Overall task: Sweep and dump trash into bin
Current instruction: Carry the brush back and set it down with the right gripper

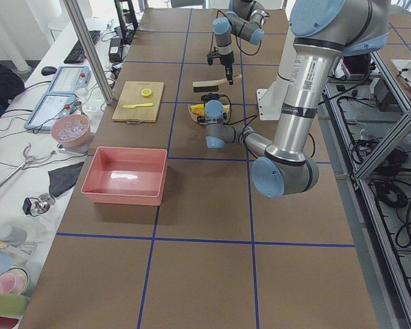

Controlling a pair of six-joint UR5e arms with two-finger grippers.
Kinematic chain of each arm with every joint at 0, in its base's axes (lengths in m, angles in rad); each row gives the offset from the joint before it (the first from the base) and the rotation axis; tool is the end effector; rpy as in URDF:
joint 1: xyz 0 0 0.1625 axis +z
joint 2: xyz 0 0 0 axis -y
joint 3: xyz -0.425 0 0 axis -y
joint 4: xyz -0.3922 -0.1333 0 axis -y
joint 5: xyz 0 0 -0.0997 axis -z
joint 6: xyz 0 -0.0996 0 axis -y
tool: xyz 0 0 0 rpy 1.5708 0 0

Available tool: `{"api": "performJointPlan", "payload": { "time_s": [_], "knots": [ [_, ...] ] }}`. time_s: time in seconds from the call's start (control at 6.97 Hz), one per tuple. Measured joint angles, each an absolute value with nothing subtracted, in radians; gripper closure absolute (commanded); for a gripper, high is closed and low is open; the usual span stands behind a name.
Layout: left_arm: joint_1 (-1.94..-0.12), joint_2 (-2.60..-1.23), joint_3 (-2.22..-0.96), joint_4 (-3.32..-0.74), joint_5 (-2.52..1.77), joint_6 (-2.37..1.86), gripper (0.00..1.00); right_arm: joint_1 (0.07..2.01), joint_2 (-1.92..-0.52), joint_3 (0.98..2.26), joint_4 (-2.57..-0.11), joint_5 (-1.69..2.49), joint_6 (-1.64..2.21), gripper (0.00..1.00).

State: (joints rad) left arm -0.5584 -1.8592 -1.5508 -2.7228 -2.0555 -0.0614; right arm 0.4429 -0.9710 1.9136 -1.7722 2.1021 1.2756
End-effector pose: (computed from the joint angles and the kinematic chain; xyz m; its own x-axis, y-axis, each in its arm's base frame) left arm 0.4638 -0.3922 0.3806 0.0857 0.9878 -0.1303 -0.1220 0.1403 0.9826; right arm -0.5083 -0.3328 0.1920 0.6552 0.0332 0.7547 0.1361 0.9775 -0.1611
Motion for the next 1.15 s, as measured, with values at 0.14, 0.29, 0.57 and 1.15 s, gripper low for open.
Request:
{"api": "performJointPlan", "payload": {
  "time_s": [0.14,0.29,0.57,1.15],
  "knots": [
    [-0.558,-1.859,-1.551,-2.723,-2.056,-0.061,0.02,0.472,-1.054,1.991,-1.777,2.105,1.253,1.0],
    [-0.558,-1.859,-1.551,-2.723,-2.056,-0.061,0.03,0.507,-1.149,2.063,-1.775,2.107,1.233,1.0],
    [-0.558,-1.859,-1.55,-2.723,-2.056,-0.061,0.03,0.608,-1.356,2.16,-1.766,2.113,1.126,1.0],
    [-0.554,-1.859,-1.544,-2.723,-2.053,-0.06,0.26,0.836,-1.732,2.116,-1.477,2.187,0.914,1.0]
  ]
}}
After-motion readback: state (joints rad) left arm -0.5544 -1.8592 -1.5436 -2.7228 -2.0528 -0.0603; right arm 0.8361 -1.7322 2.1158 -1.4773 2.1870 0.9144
